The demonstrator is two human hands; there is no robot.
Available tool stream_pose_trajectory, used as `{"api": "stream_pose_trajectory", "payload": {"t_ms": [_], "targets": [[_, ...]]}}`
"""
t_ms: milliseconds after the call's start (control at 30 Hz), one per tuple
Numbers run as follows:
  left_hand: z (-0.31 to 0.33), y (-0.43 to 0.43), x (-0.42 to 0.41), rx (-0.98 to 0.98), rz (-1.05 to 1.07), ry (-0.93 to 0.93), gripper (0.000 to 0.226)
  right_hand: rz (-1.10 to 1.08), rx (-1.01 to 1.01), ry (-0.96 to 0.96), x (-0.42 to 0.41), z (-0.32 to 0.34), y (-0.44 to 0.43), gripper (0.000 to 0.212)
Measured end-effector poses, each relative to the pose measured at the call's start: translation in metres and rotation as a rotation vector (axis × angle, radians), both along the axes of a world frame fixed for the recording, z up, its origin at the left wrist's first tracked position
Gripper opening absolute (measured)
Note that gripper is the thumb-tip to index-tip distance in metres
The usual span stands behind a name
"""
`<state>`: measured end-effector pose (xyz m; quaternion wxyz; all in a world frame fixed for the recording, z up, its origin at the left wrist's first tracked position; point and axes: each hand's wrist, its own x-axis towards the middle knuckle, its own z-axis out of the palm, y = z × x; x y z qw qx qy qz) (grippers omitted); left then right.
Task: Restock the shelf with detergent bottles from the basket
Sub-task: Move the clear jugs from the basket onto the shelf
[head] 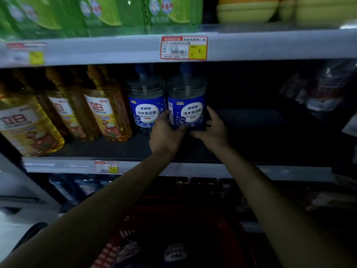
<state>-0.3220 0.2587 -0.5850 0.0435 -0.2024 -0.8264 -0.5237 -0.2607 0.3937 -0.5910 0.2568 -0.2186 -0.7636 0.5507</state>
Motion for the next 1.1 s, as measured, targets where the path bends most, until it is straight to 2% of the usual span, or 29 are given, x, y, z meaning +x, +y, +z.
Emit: {"api": "stream_pose_trajectory", "payload": {"t_ms": [167,333,433,733,867,1033,1100], "targets": [[0.002,-0.038,0.022,-0.227,-0.083,0.035,0.073,0.025,0.116,-0.15,0.036,0.015,-0.018,0.094],[0.026,-0.081,0.05,-0.432,-0.157,0.111,0.077,0.035,0.217,-0.252,0.074,0.038,-0.048,0.087],[0.033,-0.112,0.061,-0.485,-0.206,0.146,0.081,0.062,0.293,-0.315,0.092,0.048,-0.069,0.086],[0.041,-0.199,0.089,-0.65,-0.261,0.248,0.078,0.211,0.55,-0.527,0.139,0.063,-0.121,0.106],[0.028,-0.222,0.095,-0.653,-0.266,0.326,0.078,0.284,0.653,-0.566,0.164,0.068,-0.135,0.106],[0.018,-0.238,0.11,-0.682,-0.333,0.264,0.096,0.333,0.687,-0.602,0.192,0.058,-0.145,0.103],[0.011,-0.242,0.118,-0.706,-0.37,0.257,0.092,0.383,0.678,-0.609,0.2,0.046,-0.148,0.102]]}}
